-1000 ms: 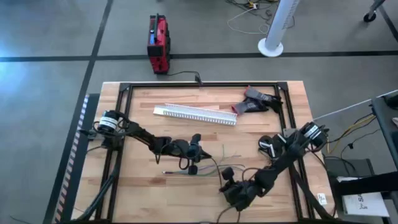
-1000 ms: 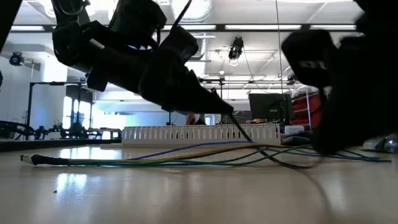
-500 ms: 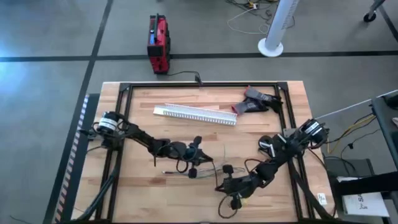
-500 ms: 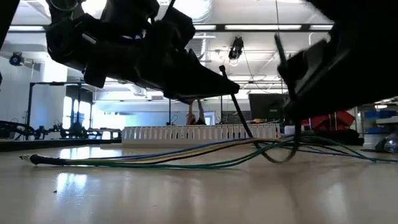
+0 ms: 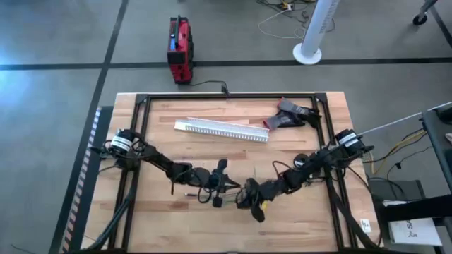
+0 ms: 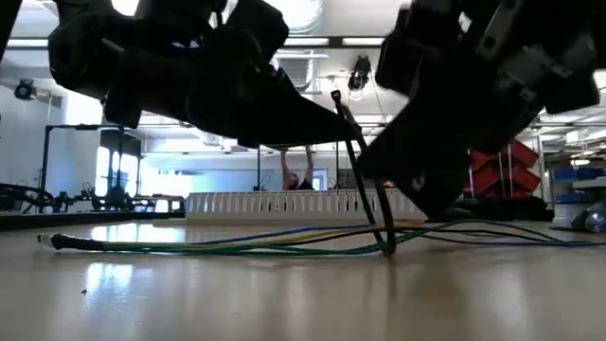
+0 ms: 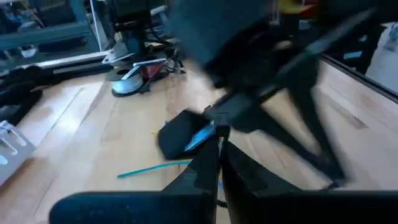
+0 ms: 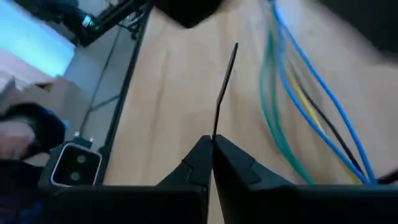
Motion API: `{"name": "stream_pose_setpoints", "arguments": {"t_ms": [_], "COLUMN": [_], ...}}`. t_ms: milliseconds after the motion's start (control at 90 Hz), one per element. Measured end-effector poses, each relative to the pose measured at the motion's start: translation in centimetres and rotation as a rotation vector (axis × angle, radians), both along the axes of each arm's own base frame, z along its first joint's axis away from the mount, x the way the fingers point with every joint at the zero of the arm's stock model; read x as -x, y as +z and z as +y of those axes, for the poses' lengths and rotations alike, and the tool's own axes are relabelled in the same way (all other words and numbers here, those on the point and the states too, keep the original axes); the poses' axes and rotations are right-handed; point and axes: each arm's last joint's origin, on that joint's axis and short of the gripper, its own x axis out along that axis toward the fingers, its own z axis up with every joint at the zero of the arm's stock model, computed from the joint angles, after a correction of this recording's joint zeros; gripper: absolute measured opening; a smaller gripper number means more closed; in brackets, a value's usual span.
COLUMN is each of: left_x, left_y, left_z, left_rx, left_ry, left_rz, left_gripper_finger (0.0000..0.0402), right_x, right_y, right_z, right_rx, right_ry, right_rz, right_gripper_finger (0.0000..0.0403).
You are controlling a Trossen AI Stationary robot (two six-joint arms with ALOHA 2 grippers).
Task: Ziptie cables
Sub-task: Insert the black ziptie on the cable wires
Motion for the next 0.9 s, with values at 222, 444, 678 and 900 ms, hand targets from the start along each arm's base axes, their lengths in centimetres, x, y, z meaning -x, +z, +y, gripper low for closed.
{"name": "stream_pose_setpoints", "arguments": {"t_ms": [222,444,678,900], "left_x": [0.2,0.2,0.4,-0.4], "left_y": [-0.1,-0.3,-0.7,0.1], "left_z": [-0.5,-0.5,-0.5,-0.7], "left_rx": [-0.047,-0.073,-0.143,-0.160], "left_ry": [0.027,0.041,0.090,0.090], "left_rz": [0.003,0.014,0.043,0.031], "left_gripper_finger": [0.0000,0.0000,0.0000,0.0000], "right_x": [0.4,0.2,0.1,-0.1], "right_y": [0.0,0.2,0.5,0.5], "right_z": [-1.4,-1.2,-1.4,-1.9], "right_rx": [-0.103,-0.115,-0.136,-0.178], "right_ry": [-0.022,-0.009,-0.022,-0.039], "right_rz": [-0.038,-0.054,-0.074,-0.056], "right_gripper_finger": [0.0000,0.0000,0.0000,0.0000]}}
